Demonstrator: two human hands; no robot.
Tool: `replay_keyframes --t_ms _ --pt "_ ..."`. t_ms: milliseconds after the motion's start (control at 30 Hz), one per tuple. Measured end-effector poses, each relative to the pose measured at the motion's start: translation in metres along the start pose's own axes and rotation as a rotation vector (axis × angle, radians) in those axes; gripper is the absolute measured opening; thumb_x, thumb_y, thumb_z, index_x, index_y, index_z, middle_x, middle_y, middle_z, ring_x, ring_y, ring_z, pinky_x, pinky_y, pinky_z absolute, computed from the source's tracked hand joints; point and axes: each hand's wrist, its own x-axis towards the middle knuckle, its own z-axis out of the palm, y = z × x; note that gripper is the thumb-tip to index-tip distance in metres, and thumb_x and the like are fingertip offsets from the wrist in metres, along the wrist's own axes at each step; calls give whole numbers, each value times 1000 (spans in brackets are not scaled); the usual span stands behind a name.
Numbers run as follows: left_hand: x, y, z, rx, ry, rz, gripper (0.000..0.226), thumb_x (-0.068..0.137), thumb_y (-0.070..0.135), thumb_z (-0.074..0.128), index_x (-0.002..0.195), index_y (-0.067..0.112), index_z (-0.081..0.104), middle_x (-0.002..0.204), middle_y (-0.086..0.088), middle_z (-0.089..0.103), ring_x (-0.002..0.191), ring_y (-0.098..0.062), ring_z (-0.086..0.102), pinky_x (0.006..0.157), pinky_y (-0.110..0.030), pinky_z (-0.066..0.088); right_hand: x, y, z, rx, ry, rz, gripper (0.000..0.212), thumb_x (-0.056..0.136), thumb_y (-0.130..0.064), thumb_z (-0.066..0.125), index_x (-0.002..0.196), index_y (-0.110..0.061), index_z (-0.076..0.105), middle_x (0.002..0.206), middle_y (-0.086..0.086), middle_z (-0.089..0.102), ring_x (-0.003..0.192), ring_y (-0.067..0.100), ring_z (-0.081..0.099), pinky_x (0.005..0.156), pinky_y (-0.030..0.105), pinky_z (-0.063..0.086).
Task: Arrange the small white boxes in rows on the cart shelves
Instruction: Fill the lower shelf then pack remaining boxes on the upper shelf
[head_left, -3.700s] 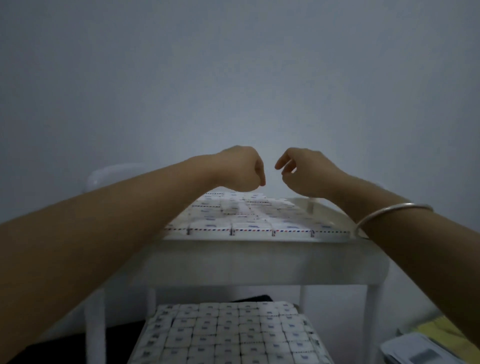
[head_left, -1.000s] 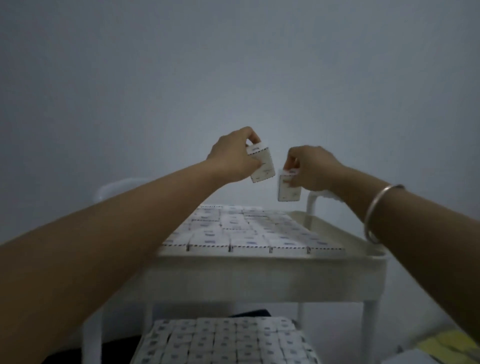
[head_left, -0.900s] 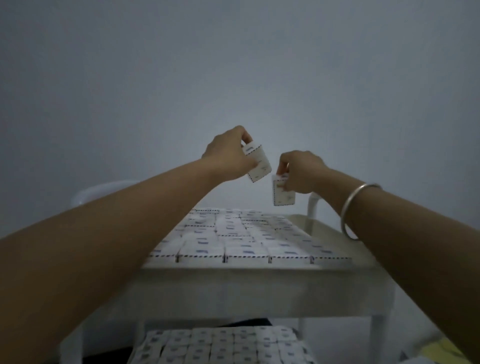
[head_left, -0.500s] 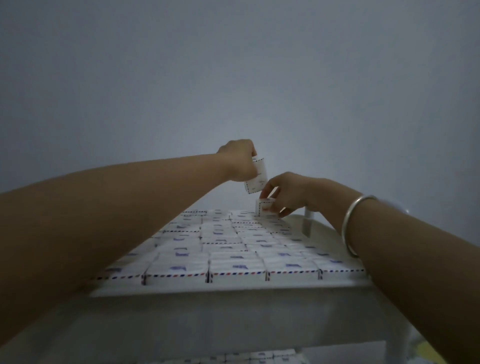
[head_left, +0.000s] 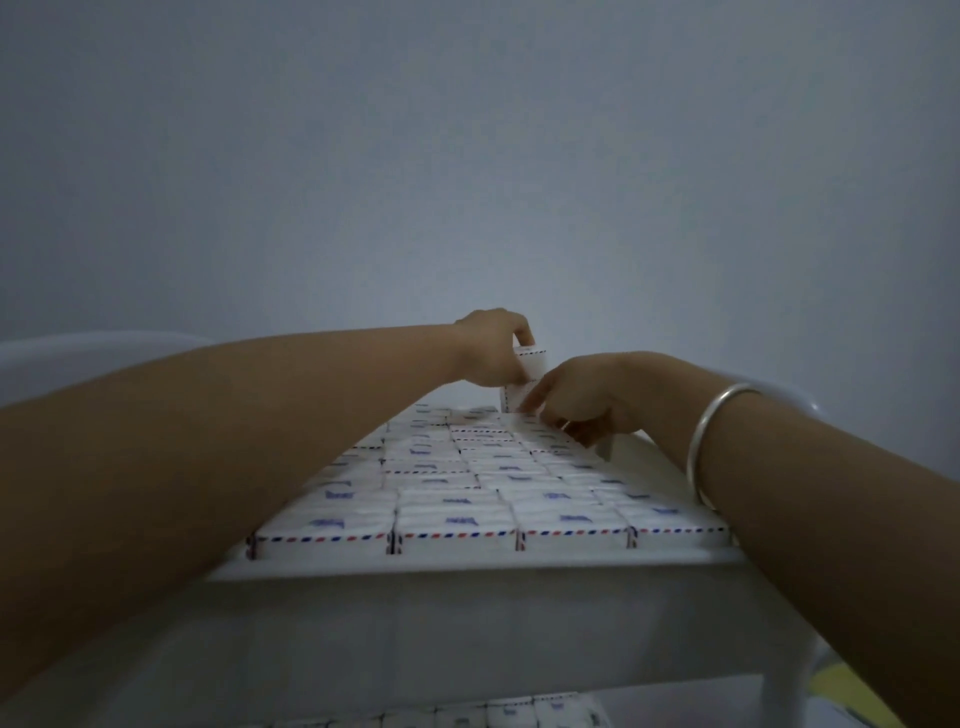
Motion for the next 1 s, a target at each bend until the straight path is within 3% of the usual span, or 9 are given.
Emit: replay_keyframes --t_ms 100,333,500,633,733,833,1000 --pt "1 -1 0 -73 -46 -6 36 89 18 66 123 18 59 110 -4 57 83 -15 58 66 -24 52 -2 0 -1 25 44 33 10 95 0 49 100 -4 57 77 9 62 55 15 60 46 23 53" --pt "3 -2 7 -57 -167 -25 37 90 14 64 127 20 58 91 4 54 76 -9 55 60 -18 48 -2 1 0 44 69 29 22 95 1 49 116 2 56 76 10 62 59 16 60 50 26 55" --pt "4 -2 5 -31 -220 -71 37 88 17 68 125 16 62 97 1 64 88 -13 61 69 -22 50 1 3 0 100 107 24 33 99 1 35 129 2 49 77 12 62 59 19 60 56 30 56" --pt "0 -3 -1 4 -118 20 42 90 5 52 131 16 57 130 -3 57 111 -17 53 88 -25 46 2 4 1 138 129 -1 44 97 5 26 138 -2 40 79 13 60 61 21 58 63 33 54" --pt "-8 -3 -6 127 -33 118 43 86 -4 43 115 17 67 121 -3 64 100 -12 54 84 -23 43 1 4 1 131 132 -14 48 97 5 25 142 -8 38 80 13 61 62 20 58 65 33 54" --pt "-12 -3 -8 151 -64 105 40 87 -7 44 104 16 72 111 -4 70 92 -12 62 80 -23 46 0 2 1 117 119 -6 49 98 5 26 142 -12 39 84 12 63 63 19 60 65 32 55" --pt "-13 1 -4 232 -183 65 44 89 -6 42 108 19 74 111 2 70 103 -12 60 88 -23 45 5 5 0 10 75 50 42 97 7 35 135 -3 49 86 14 59 64 21 61 63 31 56"
